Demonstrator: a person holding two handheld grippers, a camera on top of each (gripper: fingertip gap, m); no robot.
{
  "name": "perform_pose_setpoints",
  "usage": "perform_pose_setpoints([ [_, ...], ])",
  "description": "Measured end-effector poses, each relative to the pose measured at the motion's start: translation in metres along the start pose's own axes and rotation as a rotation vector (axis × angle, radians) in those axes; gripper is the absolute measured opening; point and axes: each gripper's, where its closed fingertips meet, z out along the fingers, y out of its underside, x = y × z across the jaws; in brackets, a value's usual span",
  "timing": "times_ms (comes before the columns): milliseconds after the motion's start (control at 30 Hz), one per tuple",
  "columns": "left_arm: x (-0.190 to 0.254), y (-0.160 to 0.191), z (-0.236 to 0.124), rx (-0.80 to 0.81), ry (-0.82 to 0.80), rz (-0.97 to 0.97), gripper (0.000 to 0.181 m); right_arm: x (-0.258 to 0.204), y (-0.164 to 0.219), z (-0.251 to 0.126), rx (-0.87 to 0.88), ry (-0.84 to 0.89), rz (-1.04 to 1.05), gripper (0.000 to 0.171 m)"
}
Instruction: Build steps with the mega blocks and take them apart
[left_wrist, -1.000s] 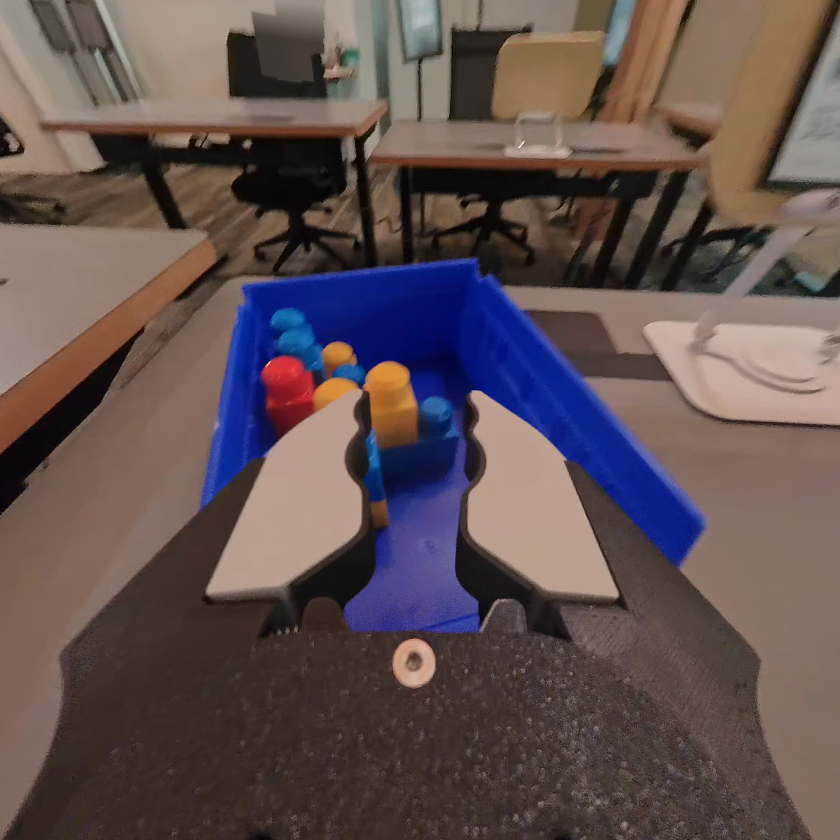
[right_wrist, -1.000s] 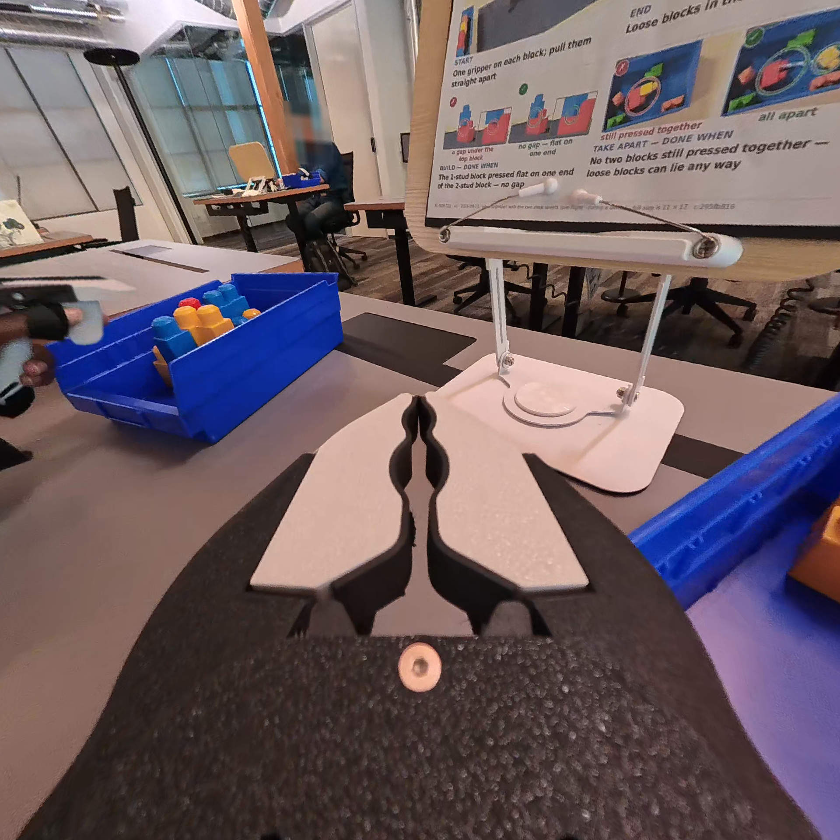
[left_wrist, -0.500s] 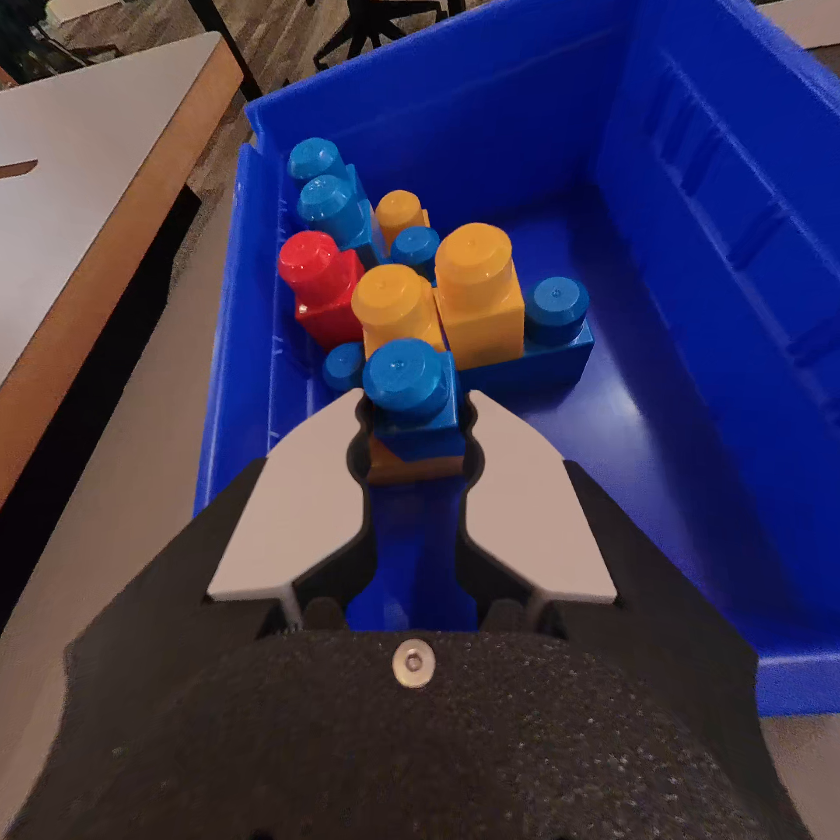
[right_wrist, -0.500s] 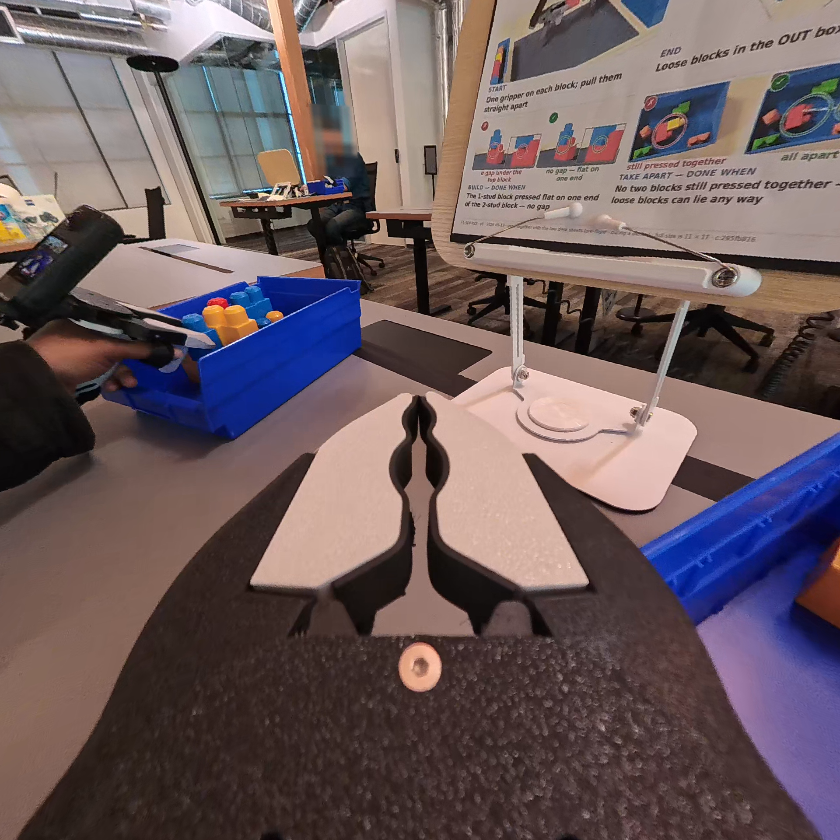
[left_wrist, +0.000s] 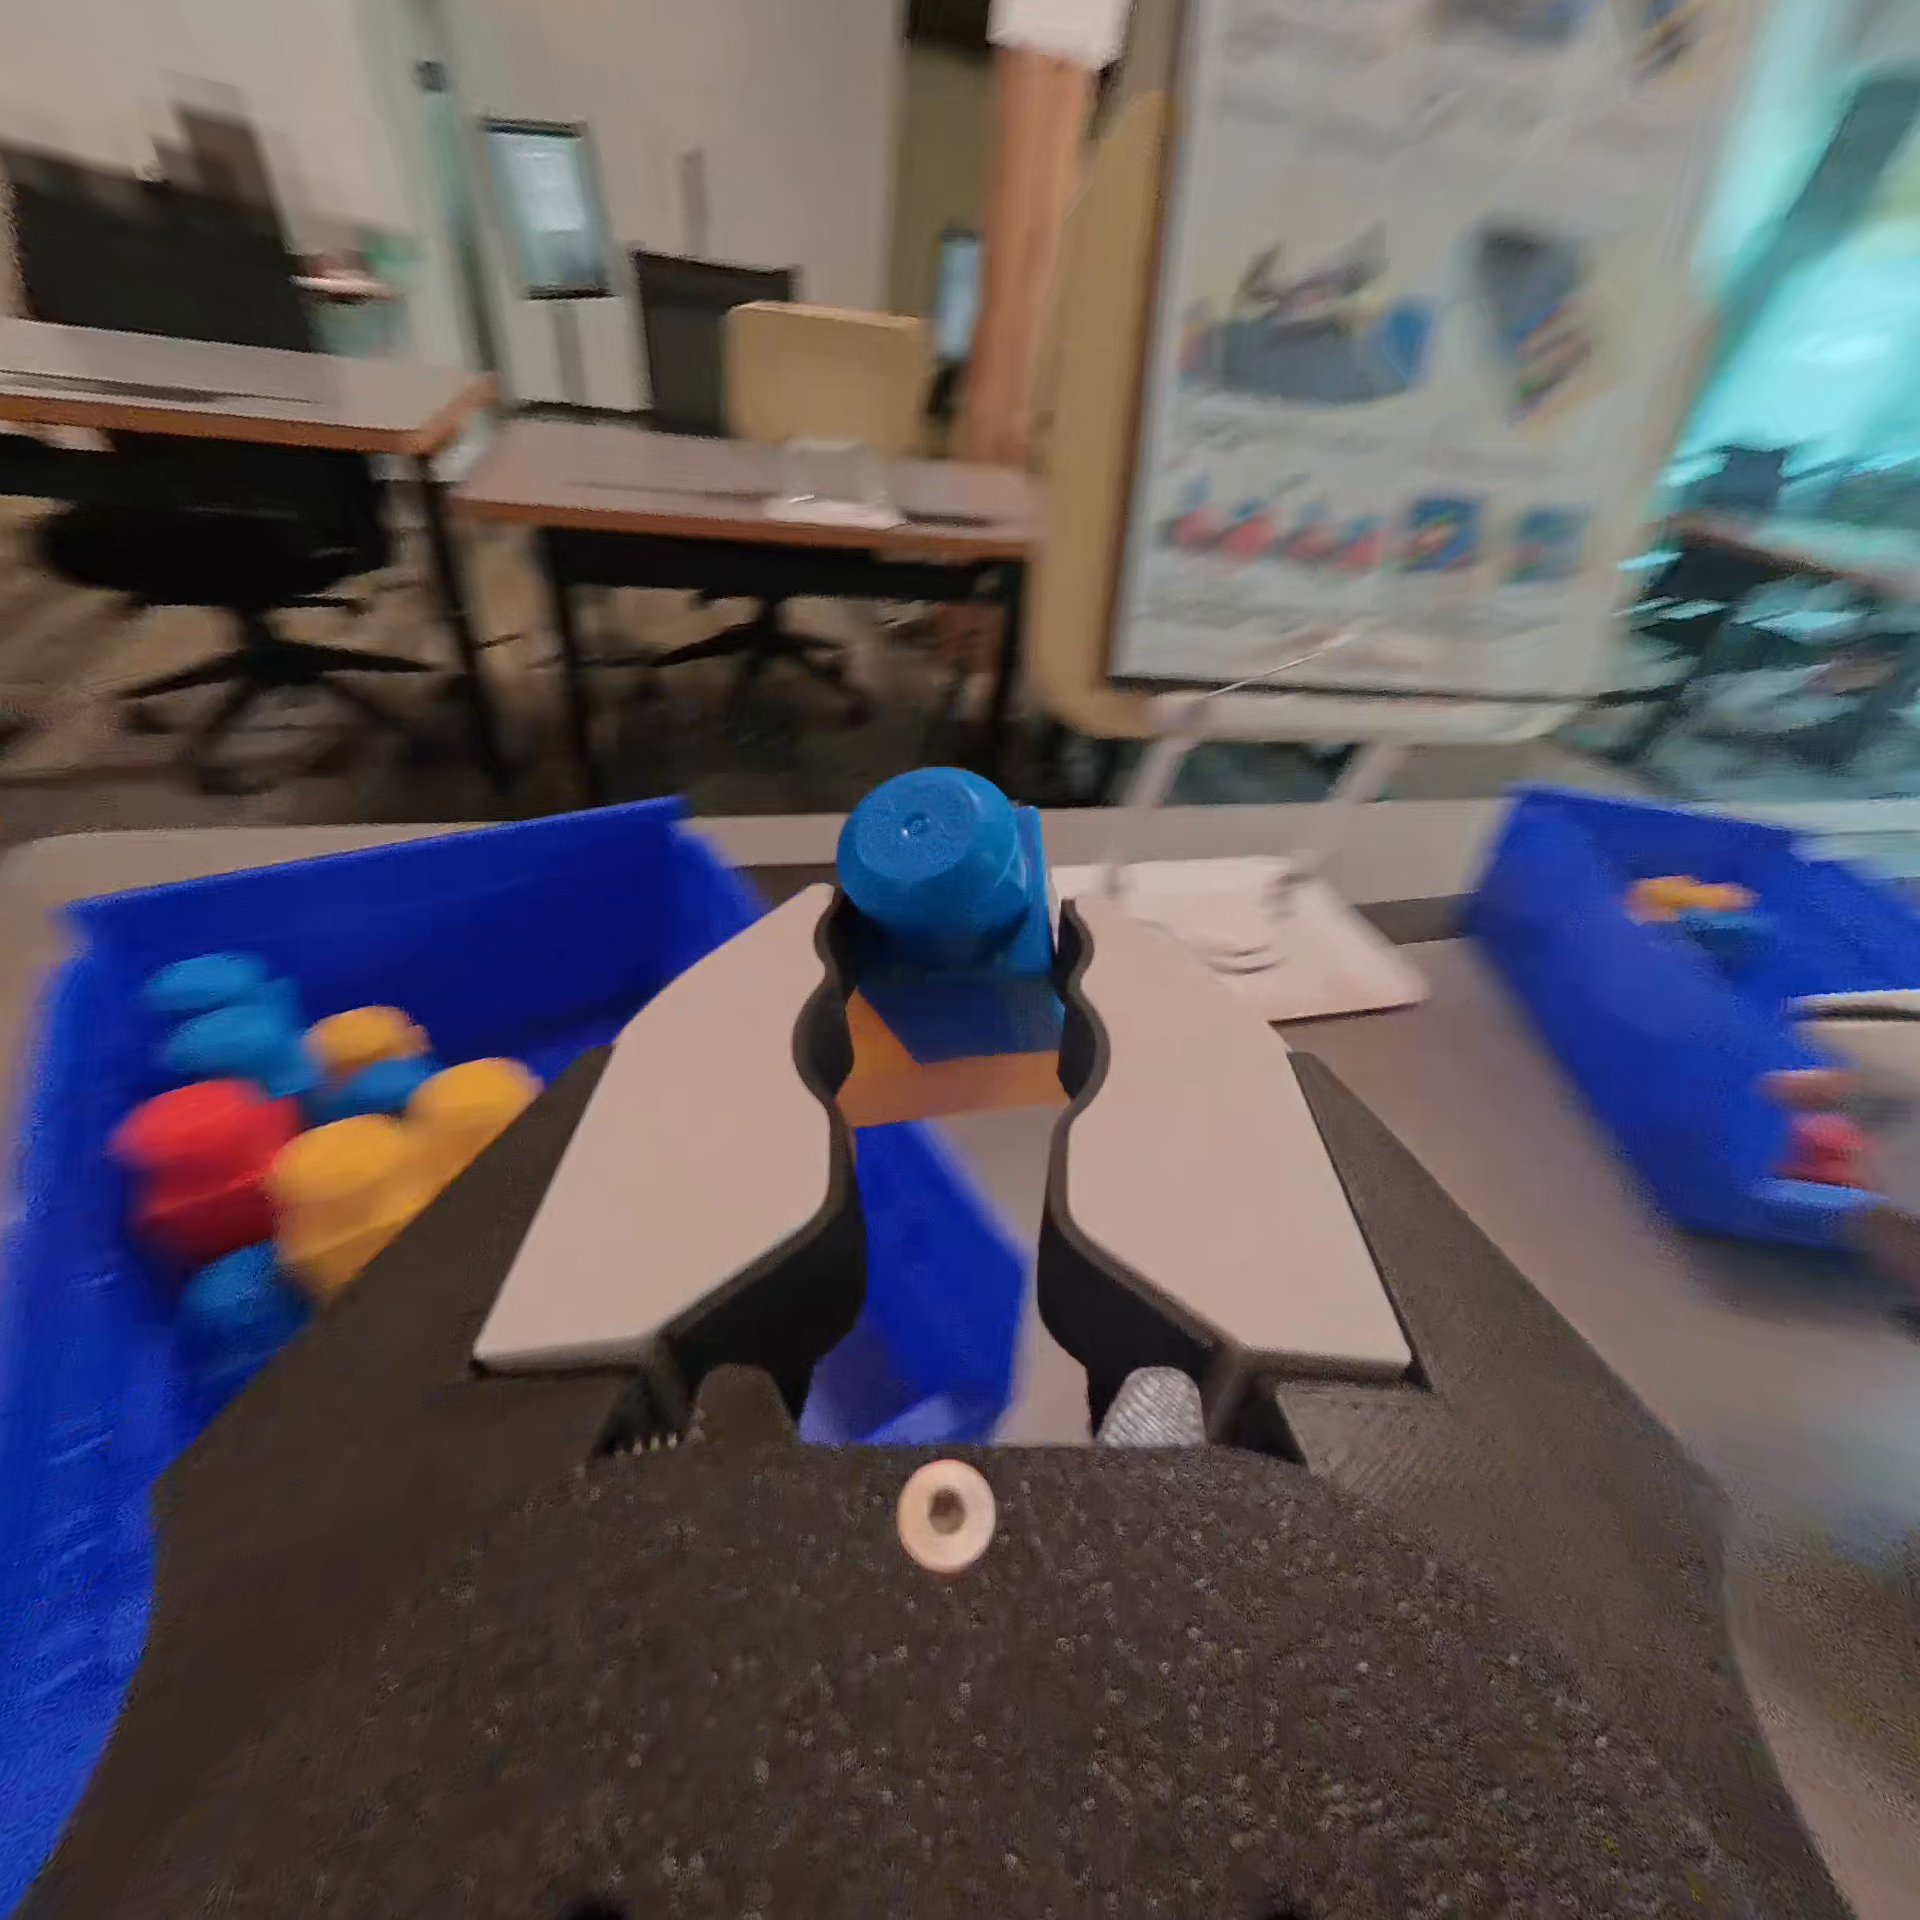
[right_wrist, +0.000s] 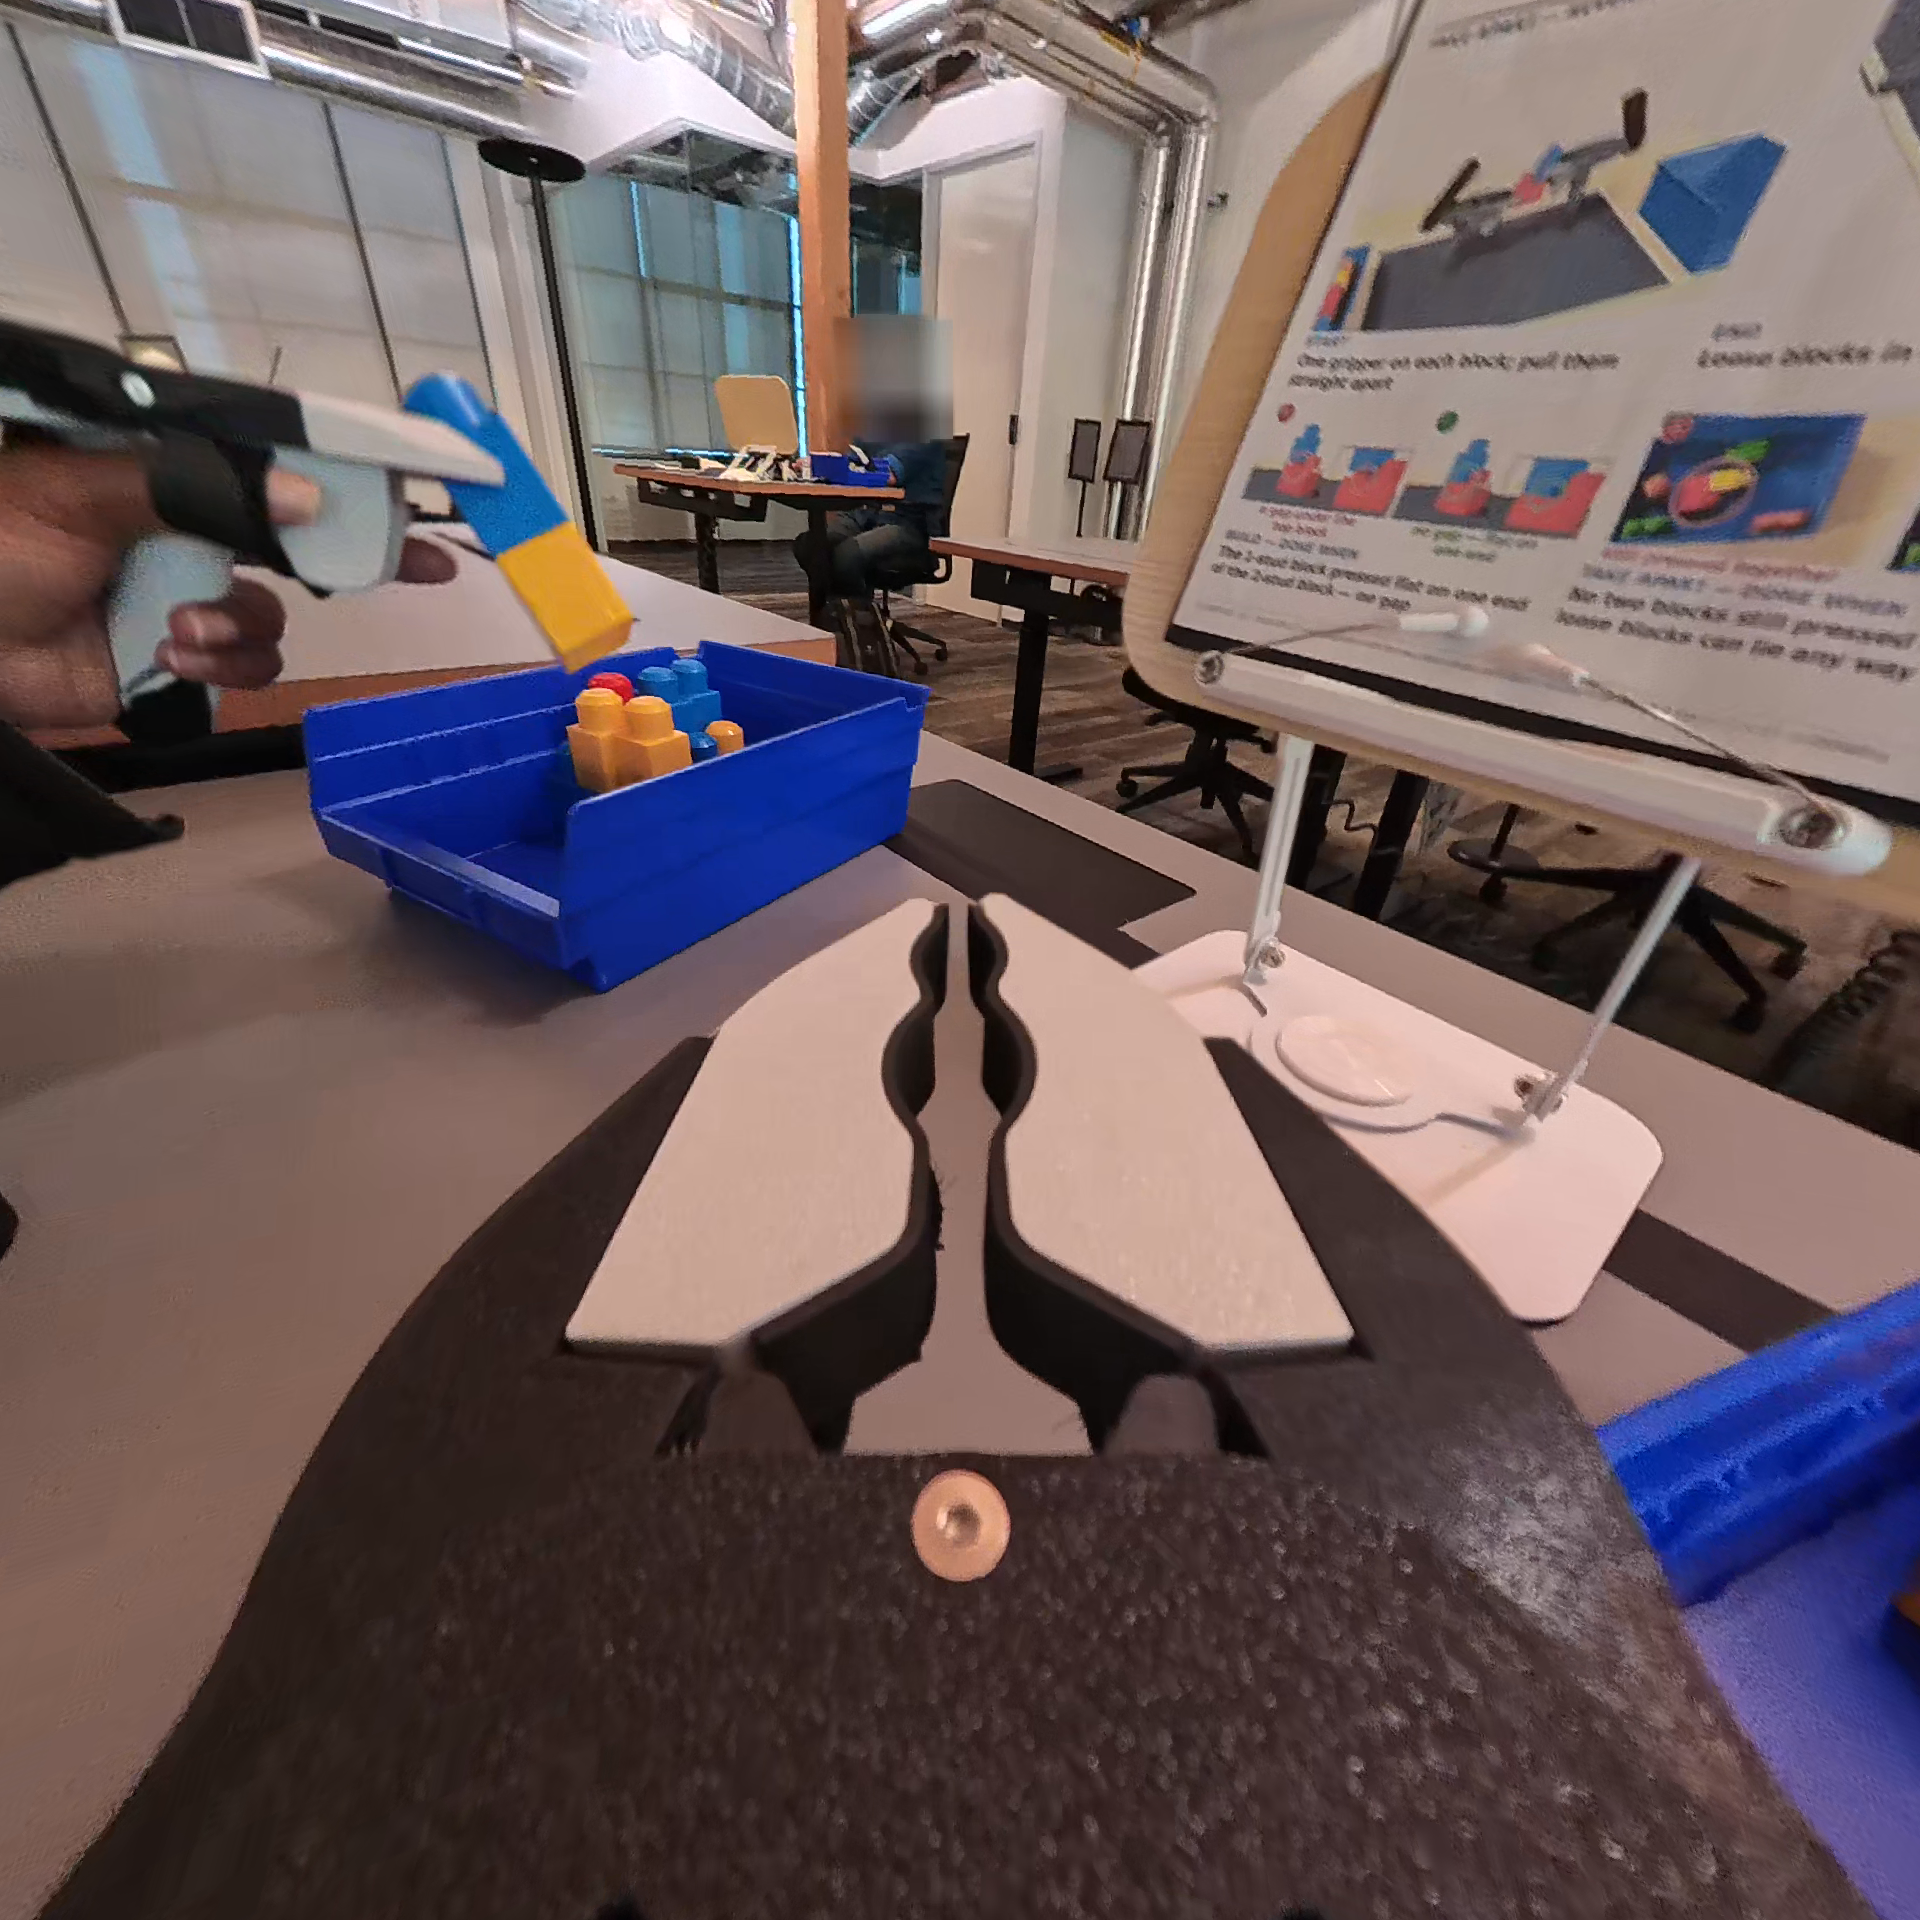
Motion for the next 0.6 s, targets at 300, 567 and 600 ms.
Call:
perform_pose_setpoints([
  [300,0.143,0.012,-0.003,0.032,0.651,-0.426,0.037,-0.048,-0.018,-0.001,0.074,-0.162,-0.153,0.021],
  [567,0.169,0.054,0.012,-0.028,0.799,-0.738,0.036,-0.080,-0.010,0.005,0.011,-0.216,-0.330,0.055],
  [600,0.170,0.058,0.013,-0.034,0.803,-0.767,0.036,-0.081,-0.004,0.009,-0.011,-0.208,-0.349,0.060],
])
